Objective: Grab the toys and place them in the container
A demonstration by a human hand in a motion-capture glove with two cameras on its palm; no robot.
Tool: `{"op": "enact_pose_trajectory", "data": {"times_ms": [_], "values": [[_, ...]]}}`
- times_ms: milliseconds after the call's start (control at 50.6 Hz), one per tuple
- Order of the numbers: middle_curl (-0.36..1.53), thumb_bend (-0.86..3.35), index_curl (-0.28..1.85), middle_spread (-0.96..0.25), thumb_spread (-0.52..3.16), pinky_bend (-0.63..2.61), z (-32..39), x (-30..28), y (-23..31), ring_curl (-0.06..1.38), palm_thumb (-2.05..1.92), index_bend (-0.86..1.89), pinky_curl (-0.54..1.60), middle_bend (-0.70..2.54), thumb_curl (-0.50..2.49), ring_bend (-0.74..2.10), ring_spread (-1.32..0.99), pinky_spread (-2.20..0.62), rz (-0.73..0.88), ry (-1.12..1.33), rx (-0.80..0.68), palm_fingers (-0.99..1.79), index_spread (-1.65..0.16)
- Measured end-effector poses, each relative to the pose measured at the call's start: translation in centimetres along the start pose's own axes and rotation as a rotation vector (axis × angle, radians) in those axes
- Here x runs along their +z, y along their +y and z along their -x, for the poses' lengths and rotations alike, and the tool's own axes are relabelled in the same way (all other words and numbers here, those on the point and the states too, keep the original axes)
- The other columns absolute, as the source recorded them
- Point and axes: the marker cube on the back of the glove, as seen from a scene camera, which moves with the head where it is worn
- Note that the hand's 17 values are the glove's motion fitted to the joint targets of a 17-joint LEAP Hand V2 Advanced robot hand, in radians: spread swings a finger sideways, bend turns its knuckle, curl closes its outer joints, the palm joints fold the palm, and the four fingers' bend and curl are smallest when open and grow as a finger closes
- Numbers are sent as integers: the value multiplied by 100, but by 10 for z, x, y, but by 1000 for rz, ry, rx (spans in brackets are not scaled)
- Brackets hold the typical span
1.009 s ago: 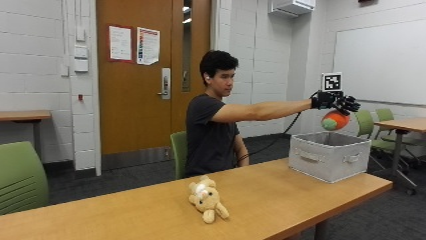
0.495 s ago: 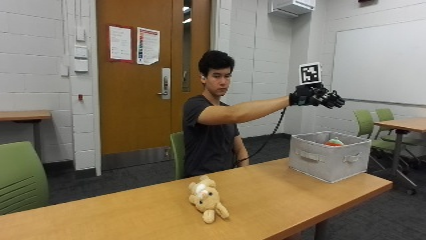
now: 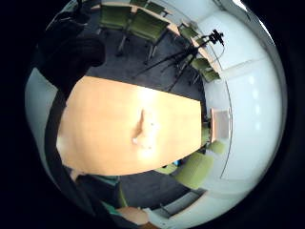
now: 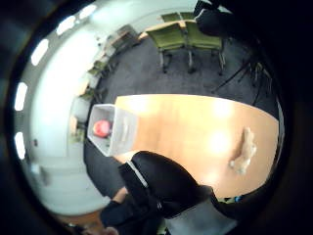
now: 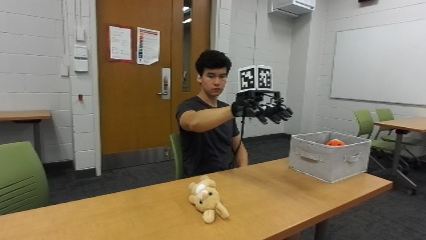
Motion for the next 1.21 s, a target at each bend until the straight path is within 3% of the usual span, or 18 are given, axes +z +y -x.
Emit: {"op": "enact_pose_trajectory", "data": {"times_ms": [435, 890, 1207], "values": [[49, -10, 43, -15, 91, 97, -135, 124, 68, 29, -14, 16, 31, 33, 18, 72, -24, -5, 128, -28, 179, 11, -38], [45, -10, 42, -16, 89, 103, -171, 218, 113, 24, -13, 18, 34, 24, 17, 55, -20, -1, 271, -59, 196, 1, -38], [37, -4, 39, -6, 91, 125, -185, 235, 140, 25, -3, 13, 39, 10, 20, 56, -14, -11, 407, 12, 185, -1, -37]]}}
